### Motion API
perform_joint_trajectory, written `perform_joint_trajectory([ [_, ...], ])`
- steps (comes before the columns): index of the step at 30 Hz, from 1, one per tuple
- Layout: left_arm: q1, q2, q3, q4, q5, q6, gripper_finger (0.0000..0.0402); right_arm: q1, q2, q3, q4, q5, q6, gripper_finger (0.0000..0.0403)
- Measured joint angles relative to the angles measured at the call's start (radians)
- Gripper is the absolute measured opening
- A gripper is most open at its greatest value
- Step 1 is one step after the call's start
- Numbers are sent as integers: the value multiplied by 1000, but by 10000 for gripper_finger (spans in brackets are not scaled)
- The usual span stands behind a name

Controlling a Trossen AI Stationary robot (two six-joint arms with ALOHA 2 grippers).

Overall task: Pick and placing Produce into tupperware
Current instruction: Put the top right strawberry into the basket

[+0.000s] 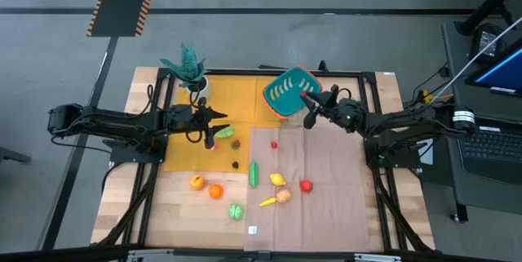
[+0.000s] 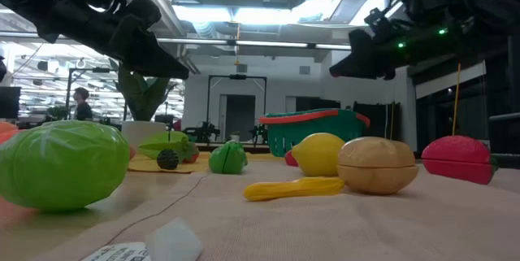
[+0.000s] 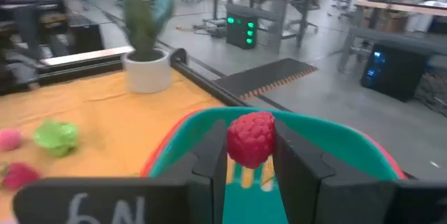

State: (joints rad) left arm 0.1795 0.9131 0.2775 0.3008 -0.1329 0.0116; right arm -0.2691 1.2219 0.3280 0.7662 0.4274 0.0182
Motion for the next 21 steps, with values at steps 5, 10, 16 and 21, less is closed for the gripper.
perform_joint_trajectory([
  [5,0,0,0,0,0,0,165,-64,81,65,-24,-36,14,96],
  [10,0,0,0,0,0,7,165,-110,152,142,-28,-66,1,96],
  [16,0,0,0,-1,0,26,165,-169,218,237,-78,-111,-23,96],
  [21,-1,0,0,-1,0,26,165,-209,238,344,-243,-171,-20,96],
])
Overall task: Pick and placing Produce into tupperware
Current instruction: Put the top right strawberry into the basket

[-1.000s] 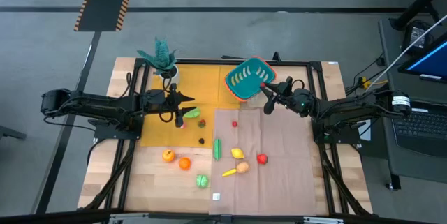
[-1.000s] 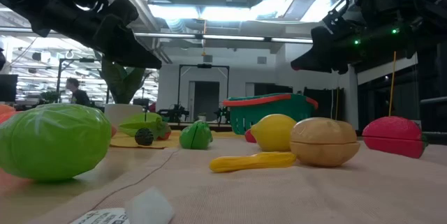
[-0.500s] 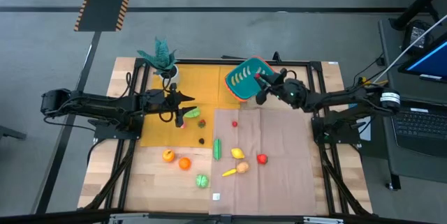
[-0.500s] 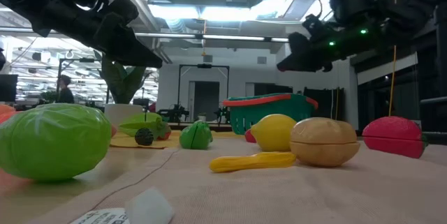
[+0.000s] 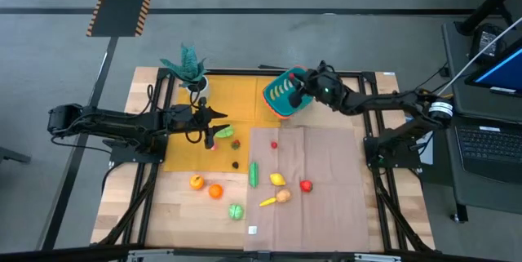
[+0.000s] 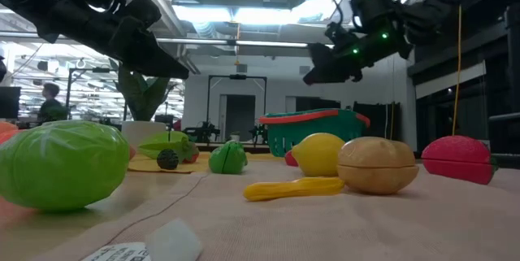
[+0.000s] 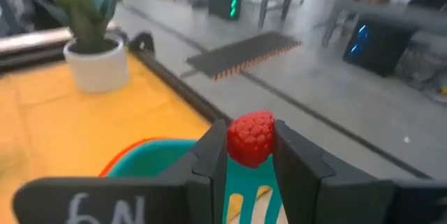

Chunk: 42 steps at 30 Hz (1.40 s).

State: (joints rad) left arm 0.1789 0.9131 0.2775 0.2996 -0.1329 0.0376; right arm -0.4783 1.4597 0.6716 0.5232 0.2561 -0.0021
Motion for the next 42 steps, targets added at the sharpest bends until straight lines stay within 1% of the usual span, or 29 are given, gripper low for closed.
perform_joint_trajectory([
  [3,0,0,0,0,0,0,165,-11,-1,82,-148,-19,3,96],
  [6,0,0,0,-1,0,0,165,-25,-2,166,-332,-48,28,96],
  [9,0,0,0,-1,0,0,165,-34,-2,239,-489,-49,46,96],
  [13,0,0,0,-1,0,1,165,-38,-2,302,-634,-60,53,96],
  [19,0,0,0,-1,0,1,165,-39,-2,360,-767,-81,74,96],
  [24,0,0,0,-1,0,0,165,-41,-2,373,-782,-116,72,96],
  [27,0,0,0,-1,0,0,165,-53,1,373,-789,-184,75,96],
  [30,0,0,0,-1,0,0,165,-62,19,373,-797,-191,73,96],
  [34,0,0,0,-1,0,0,165,-83,40,373,-795,-262,72,93],
  [42,0,0,0,-1,0,0,165,-93,119,373,-739,-277,49,91],
])
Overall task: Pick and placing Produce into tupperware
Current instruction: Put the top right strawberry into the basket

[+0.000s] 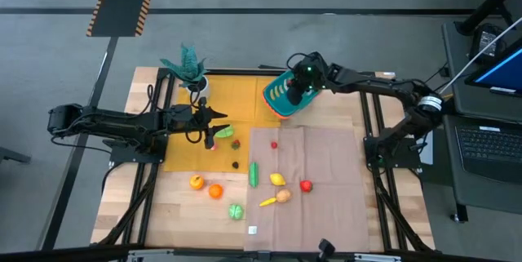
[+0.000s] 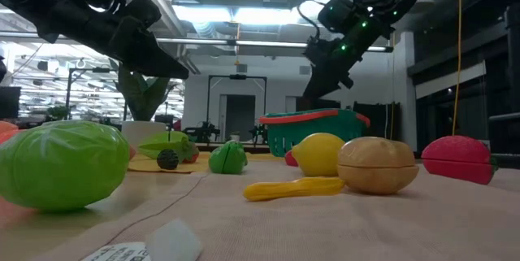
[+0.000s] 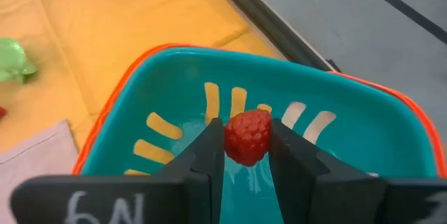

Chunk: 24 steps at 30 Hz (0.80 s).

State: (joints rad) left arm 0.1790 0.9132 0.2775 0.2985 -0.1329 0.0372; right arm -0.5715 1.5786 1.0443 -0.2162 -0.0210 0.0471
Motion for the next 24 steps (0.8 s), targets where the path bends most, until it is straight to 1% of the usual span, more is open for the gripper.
perform_joint_trajectory([
  [12,0,0,0,0,0,0,165,-13,118,0,40,-7,0,91],
  [18,0,0,0,-1,0,0,165,-13,146,0,43,-11,0,91],
  [24,0,0,0,-14,0,0,165,-14,147,0,41,-34,2,91],
])
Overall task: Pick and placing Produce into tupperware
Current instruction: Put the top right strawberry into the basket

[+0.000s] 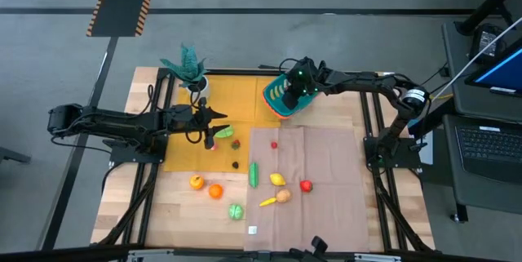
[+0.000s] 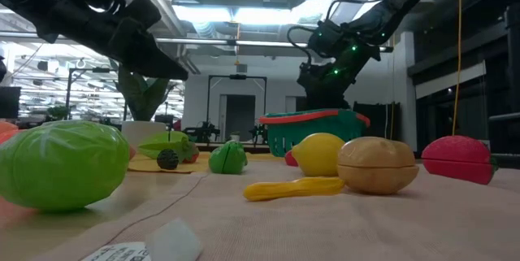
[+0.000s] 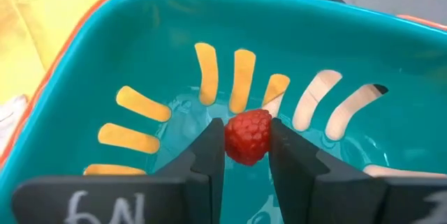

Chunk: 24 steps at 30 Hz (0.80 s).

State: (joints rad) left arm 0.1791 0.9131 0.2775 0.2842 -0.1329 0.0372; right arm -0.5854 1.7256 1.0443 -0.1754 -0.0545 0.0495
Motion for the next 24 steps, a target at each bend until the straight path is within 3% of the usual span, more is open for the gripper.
perform_joint_trajectory([
  [17,0,0,0,-7,0,0,165,0,43,0,2,-27,21,91],
  [24,0,0,0,-7,0,0,165,0,43,0,1,-72,21,137],
])
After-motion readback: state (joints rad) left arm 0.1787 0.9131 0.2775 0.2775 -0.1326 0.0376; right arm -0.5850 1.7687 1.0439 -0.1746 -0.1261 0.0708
